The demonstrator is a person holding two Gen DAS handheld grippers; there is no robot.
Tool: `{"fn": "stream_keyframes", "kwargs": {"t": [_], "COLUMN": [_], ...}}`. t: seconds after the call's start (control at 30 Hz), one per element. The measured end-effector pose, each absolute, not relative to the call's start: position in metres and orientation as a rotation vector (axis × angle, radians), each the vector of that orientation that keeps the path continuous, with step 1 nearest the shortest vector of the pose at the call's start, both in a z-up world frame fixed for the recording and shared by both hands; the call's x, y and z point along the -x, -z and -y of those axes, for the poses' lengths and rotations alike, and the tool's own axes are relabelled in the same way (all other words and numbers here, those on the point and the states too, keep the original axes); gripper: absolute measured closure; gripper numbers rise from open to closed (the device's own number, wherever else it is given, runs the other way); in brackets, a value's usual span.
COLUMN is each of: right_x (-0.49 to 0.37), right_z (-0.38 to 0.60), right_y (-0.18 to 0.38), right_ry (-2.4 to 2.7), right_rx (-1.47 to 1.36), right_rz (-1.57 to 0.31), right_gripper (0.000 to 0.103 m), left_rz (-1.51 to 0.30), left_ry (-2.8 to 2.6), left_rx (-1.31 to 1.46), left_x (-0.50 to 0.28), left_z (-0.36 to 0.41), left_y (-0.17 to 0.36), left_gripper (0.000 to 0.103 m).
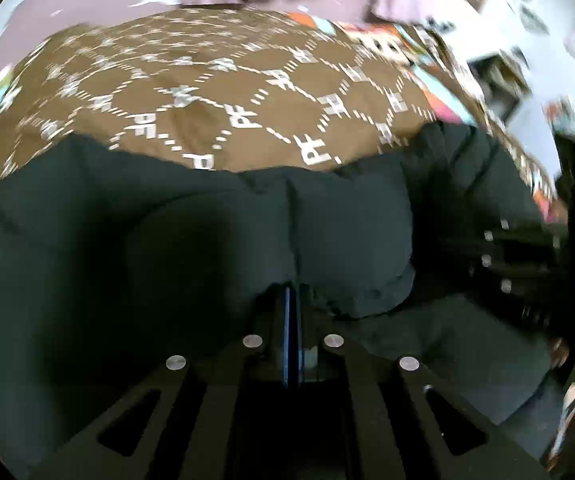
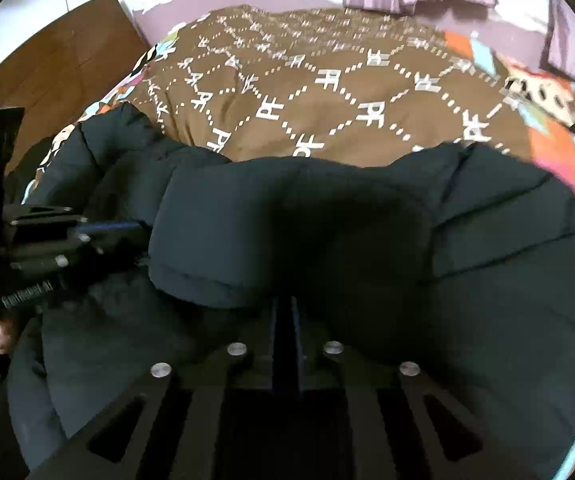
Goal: Fold large clothes
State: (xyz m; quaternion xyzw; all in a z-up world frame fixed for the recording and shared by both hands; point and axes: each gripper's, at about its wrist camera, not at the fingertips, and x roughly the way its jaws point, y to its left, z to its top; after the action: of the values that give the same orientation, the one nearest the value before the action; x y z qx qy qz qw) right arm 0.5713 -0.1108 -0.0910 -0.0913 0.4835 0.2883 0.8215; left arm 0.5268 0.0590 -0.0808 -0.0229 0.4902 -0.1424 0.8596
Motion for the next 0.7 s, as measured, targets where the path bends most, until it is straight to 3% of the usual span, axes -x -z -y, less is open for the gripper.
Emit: {"fn": "stream_keyframes", "kwargs": {"t": [0.03, 0.1, 0.23, 0.27, 0.3, 0.33, 0.4, 0.57, 0.63, 0.7], "right_x": [-0.566, -0.559, -0.545, -0.541, -0.537, -0.532, -0.524, -0.498, -0.489, -0.476], "right_z": [0.110, 0.107, 0.103, 0.104, 0.105, 0.107, 0.112, 0.120, 0.124, 0.128], "right_y": [0.086, 0.079, 0.059, 0.052, 0.048, 0.042, 0.034, 0.004, -0.006, -0.017], "right_ry": [-0.605, -0.598, -0.570, -0.558, -0.545, -0.527, -0.507, -0.484, -0.472, -0.464], "right_rx": [0.203, 0.203, 0.209, 0.207, 0.204, 0.201, 0.193, 0.159, 0.142, 0.129], "right_rz": [-1.007, -0.977, -0.902, -0.886, -0.874, -0.857, -0.831, -0.751, -0.731, -0.701], "right_gripper": [0.087, 0.071, 0.060, 0.053, 0.045, 0.042, 0.036, 0.017, 0.008, 0.001], "left_rz": [-1.020, -1.003, -0.967, -0.960, -0.956, -0.951, -0.928, -0.867, -0.842, -0.792], "left_ry": [0.283, 0.251, 0.205, 0.198, 0.195, 0.193, 0.192, 0.161, 0.147, 0.127], "left_rx": [0.068, 0.082, 0.080, 0.084, 0.091, 0.102, 0.132, 0.180, 0.177, 0.169], "left_x": [-0.526, -0.518, -0.508, -0.505, -0.503, -0.500, -0.493, -0.470, -0.462, -0.449], "left_z": [-0.062, -0.069, -0.061, -0.061, -0.060, -0.060, -0.060, -0.062, -0.061, -0.058], "left_y": [0.074, 0.065, 0.041, 0.037, 0.034, 0.030, 0.021, -0.010, -0.021, -0.034], "left_gripper": [0.102, 0.102, 0.097, 0.094, 0.084, 0.068, 0.049, 0.036, 0.016, 0.009]}}
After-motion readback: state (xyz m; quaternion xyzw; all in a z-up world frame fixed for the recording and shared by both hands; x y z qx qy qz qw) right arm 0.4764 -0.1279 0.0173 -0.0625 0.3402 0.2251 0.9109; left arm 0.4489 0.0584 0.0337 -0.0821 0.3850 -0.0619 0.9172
